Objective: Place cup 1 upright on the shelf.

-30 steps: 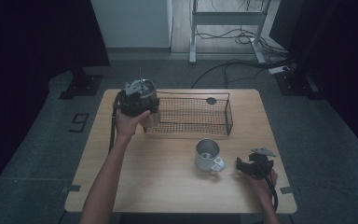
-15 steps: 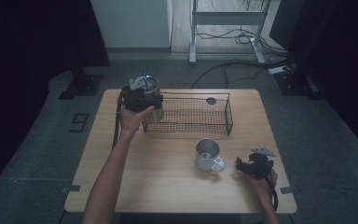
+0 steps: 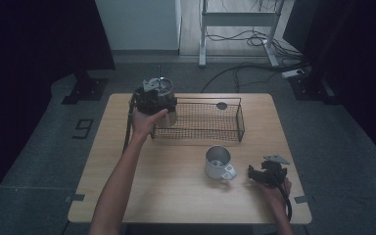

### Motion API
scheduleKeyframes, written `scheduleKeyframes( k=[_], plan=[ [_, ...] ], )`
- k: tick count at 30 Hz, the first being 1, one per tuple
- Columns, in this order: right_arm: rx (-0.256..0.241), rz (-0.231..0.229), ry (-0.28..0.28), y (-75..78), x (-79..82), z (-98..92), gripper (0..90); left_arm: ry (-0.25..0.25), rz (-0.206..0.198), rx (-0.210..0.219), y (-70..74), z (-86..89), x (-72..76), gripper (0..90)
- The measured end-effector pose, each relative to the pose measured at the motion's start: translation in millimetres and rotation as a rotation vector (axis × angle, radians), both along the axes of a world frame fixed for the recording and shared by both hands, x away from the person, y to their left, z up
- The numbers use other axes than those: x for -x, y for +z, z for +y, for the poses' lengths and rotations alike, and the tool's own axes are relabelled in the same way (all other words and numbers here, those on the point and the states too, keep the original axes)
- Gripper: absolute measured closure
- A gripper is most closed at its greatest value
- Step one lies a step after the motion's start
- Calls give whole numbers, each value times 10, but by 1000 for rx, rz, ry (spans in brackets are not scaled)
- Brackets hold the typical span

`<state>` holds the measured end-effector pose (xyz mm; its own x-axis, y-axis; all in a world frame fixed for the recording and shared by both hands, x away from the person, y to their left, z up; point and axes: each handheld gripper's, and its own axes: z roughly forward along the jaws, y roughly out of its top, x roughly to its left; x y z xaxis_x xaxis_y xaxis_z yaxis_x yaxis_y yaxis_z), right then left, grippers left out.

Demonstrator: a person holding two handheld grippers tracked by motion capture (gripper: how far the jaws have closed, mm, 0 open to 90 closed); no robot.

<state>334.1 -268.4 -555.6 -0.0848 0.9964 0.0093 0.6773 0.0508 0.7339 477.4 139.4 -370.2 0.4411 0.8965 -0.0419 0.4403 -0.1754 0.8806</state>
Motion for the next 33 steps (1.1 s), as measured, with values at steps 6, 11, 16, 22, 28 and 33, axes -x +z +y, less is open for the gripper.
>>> scheduleKeyframes(
  k=[6, 11, 16, 22, 28, 33],
  plan=[
    [0, 0, 0, 0, 0, 0, 104, 2, -3, -6, 18, -31, -49, 40],
    [0, 0, 0, 0, 0, 0, 104, 2, -2, -9, 12, -60, -90, 40],
    [0, 0, 0, 0, 0, 0, 104, 6, 6, -17, -11, -93, -152, 40],
    [0, 0, 0, 0, 0, 0, 104, 8, 10, -15, -46, -125, -212, 40],
    [0, 0, 0, 0, 0, 0, 104, 12, 9, -13, -91, -147, -261, 40],
    [0, 0, 0, 0, 0, 0, 104, 18, 19, -11, -128, -138, -297, 40]
  ],
)
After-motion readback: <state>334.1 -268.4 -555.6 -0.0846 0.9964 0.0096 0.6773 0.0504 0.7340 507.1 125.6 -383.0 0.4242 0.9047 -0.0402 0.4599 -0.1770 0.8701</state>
